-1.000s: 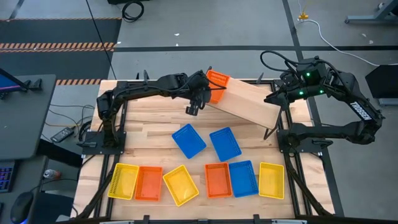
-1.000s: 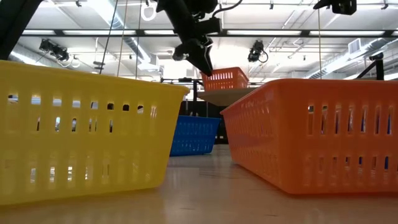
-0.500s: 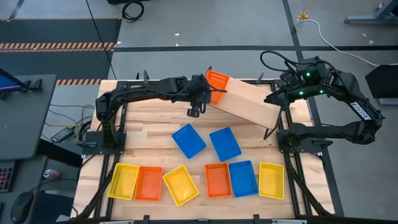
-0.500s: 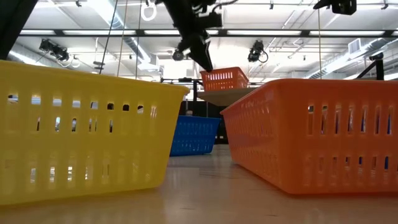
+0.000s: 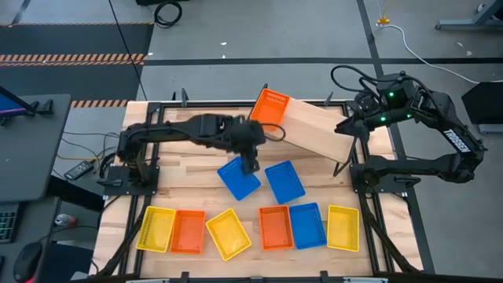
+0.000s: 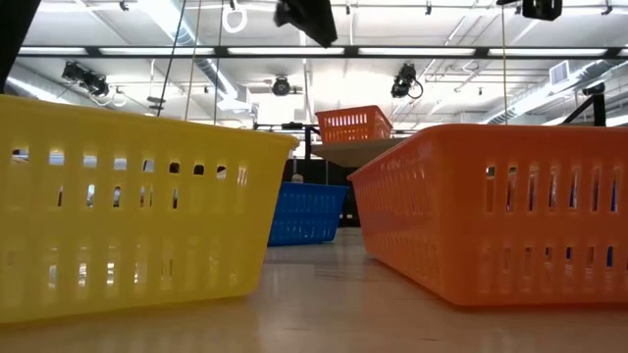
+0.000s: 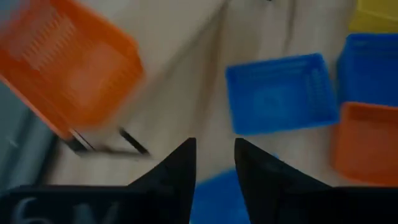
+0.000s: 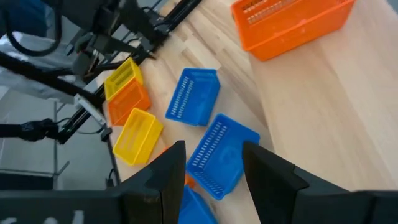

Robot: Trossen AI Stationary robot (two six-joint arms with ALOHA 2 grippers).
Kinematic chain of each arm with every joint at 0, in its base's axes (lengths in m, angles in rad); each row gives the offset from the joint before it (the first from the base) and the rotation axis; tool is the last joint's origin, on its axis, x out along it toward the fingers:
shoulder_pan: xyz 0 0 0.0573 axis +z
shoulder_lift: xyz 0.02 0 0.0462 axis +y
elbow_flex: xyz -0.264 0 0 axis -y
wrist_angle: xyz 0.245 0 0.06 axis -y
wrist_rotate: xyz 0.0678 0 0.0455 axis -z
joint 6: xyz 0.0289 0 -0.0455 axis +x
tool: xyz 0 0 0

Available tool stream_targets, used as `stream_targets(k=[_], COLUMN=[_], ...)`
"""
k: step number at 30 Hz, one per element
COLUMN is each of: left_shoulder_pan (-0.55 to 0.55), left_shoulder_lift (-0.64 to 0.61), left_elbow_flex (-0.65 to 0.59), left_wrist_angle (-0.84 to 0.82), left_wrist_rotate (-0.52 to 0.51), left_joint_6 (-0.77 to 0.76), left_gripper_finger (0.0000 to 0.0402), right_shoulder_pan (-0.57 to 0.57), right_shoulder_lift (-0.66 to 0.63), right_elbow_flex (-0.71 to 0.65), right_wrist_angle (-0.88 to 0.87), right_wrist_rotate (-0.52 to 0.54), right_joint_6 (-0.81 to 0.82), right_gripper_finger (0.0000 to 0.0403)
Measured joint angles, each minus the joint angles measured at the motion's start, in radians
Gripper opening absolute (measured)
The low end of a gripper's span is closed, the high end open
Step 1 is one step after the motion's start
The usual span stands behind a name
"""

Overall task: Stack baskets on shelf by color
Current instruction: Put the left blue basket on the shelf

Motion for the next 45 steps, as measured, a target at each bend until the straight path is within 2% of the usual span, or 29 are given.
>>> stream_targets(k=[5, 10, 18, 23, 32, 39, 45], left_shoulder_pan=[-0.027, -0.044, -0.097, -0.133, -0.143, -0.143, -0.143], left_shoulder_lift=[0.009, 0.008, 0.009, 0.009, 0.011, 0.01, 0.01], left_elbow_flex=[-0.075, -0.209, -0.422, -0.482, -0.608, -0.624, -0.624], left_wrist_angle=[-0.053, -0.029, 0.215, 0.328, 0.403, 0.475, 0.466], left_wrist_rotate=[0.115, 0.227, 0.312, 0.315, 0.259, 0.229, 0.217], left_joint_6=[-0.222, -0.335, -0.451, -0.473, -0.484, -0.469, -0.437], left_gripper_finger=[0.0152, 0.0195, 0.0228, 0.0229, 0.0229, 0.0229, 0.0229], right_shoulder_pan=[0.0, 0.0, 0.0, 0.0, 0.0, 0.0, 0.0], right_shoulder_lift=[0.0, 0.0, 0.0, -0.005, -0.006, -0.006, -0.006], right_elbow_flex=[0.0, 0.0, 0.0, 0.0, 0.0, 0.0, 0.0], right_wrist_angle=[-0.001, -0.011, -0.072, -0.119, -0.131, -0.132, -0.132], right_wrist_rotate=[-0.066, -0.098, -0.098, -0.098, -0.086, -0.037, -0.027], right_joint_6=[-0.021, -0.054, -0.095, -0.096, -0.082, -0.068, -0.03], right_gripper_finger=[0.0165, 0.0165, 0.0165, 0.0165, 0.0165, 0.0165, 0.0165])
